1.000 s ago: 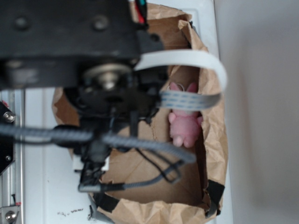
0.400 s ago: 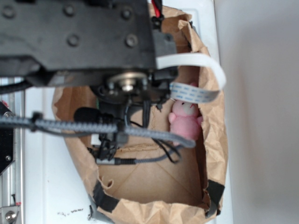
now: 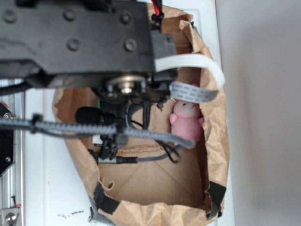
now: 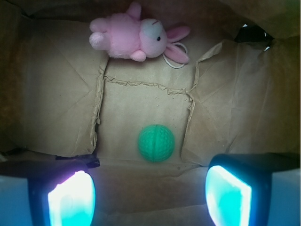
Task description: Grab the green ball.
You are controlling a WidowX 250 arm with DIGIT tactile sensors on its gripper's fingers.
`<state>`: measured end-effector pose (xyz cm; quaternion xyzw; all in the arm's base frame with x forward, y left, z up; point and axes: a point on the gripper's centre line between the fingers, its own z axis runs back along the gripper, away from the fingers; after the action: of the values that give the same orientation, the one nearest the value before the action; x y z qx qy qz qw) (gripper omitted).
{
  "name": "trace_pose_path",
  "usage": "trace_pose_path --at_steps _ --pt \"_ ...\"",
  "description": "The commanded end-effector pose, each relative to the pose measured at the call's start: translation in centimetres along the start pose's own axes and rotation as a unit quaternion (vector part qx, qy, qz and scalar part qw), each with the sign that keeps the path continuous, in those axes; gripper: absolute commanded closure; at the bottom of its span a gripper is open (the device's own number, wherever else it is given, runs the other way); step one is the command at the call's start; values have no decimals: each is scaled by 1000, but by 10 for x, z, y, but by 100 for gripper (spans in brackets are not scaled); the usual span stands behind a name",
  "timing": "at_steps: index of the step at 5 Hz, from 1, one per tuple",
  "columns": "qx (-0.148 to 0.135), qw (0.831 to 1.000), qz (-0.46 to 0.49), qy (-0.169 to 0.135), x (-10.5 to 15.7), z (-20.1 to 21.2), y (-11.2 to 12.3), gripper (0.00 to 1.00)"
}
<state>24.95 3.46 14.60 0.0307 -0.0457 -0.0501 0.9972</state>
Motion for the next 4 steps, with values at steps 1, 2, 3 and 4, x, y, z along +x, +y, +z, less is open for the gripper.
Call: trace_pose_path --at_steps 1,2,3,4 --pt "33 999 -5 -14 -1 -1 17 0" --pt "35 999 -19 2 -6 -10 33 0" --pt "47 999 -25 -10 -10 -10 38 0" --pt "48 998 -32 -3 -4 -23 41 0"
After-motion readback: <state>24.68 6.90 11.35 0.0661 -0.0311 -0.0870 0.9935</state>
